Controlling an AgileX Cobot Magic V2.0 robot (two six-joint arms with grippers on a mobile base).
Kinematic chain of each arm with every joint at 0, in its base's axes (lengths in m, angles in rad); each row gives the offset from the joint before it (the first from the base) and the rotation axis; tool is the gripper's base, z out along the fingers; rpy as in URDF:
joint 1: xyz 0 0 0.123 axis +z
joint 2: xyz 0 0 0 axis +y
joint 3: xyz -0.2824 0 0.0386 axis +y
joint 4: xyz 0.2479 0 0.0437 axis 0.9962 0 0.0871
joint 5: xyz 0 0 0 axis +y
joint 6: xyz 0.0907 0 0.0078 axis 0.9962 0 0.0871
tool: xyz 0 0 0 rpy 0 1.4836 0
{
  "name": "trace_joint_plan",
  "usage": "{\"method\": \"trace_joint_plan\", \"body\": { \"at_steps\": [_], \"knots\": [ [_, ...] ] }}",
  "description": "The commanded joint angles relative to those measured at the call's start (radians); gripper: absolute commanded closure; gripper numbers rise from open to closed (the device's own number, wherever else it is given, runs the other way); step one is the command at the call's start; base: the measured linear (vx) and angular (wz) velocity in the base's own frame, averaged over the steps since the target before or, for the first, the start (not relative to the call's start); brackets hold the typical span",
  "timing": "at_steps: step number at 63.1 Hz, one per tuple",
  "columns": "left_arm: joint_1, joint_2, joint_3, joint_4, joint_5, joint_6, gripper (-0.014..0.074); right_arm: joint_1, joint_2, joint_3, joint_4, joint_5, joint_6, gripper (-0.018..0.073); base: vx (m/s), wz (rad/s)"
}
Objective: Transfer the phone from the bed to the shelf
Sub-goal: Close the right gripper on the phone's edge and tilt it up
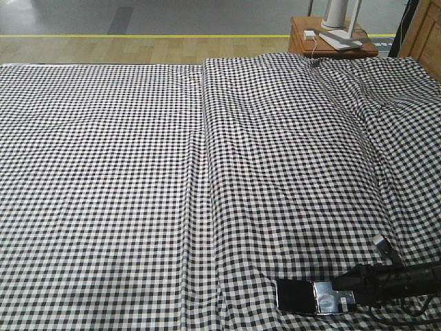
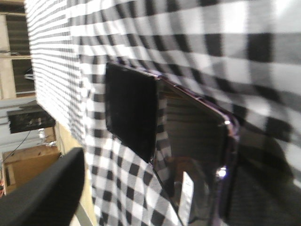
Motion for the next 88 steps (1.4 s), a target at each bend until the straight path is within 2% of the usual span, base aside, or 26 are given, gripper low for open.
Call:
{"method": "trace_joint_plan", "body": {
  "at_steps": [1, 17, 35, 53, 62, 77, 88],
  "knots": [
    [-0.004, -0.013, -0.021, -0.009, -0.072, -0.006, 0.0595, 0.001, -0.049, -0.004, 0.019, 0.113, -0.041, 0.0115, 0.0, 0.0],
    [-0.004, -0.013, -0.021, -0.009, -0.072, -0.006, 0.0595, 0.001, -0.049, -0.004, 0.012, 0.084, -0.066, 0.0285, 0.0, 0.0],
    [-0.004, -0.013, -0.021, -0.009, -0.072, -0.006, 0.0595, 0.001, -0.049, -0.004, 0.009, 0.08, -0.084, 0.0575, 0.0, 0.0],
    [-0.004, -0.013, -0.021, -0.009, -0.072, -0.006, 0.0595, 0.001, -0.054, -0.004, 0.015, 0.168, -0.084, 0.0569, 0.0, 0.0],
    [-0.004, -0.013, -0.021, -0.009, -0.072, -0.006, 0.0595, 0.001, -0.082, -0.002, 0.016, 0.167, -0.045, 0.0569, 0.0, 0.0],
    [-0.004, -0.013, -0.021, -0.009, -0.072, -0.006, 0.0595, 0.007, -0.217, 0.006, -0.041, 0.167, 0.029, 0.0566, 0.0, 0.0],
    [-0.004, -0.013, -0.021, -0.009, -0.072, -0.006, 0.0595, 0.006, -0.373, 0.081, -0.024, 0.167, 0.036, 0.0563, 0.0, 0.0]
  ]
}}
